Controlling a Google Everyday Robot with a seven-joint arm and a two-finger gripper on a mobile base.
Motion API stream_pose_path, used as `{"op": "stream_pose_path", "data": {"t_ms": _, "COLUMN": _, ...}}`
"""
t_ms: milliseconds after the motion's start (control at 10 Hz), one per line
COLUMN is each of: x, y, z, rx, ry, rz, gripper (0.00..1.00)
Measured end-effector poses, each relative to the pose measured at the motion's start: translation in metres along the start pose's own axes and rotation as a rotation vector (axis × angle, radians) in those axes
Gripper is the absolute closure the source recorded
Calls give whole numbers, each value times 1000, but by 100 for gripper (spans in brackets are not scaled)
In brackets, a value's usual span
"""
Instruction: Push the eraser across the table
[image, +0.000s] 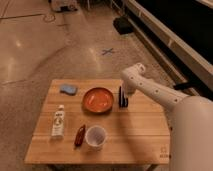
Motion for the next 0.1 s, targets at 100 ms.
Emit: {"op": "stream_pose_path", "data": {"t_ms": 100, "x": 0, "y": 2, "z": -2, "rx": 7, "ry": -5, "rz": -1, "gripper": 82}}
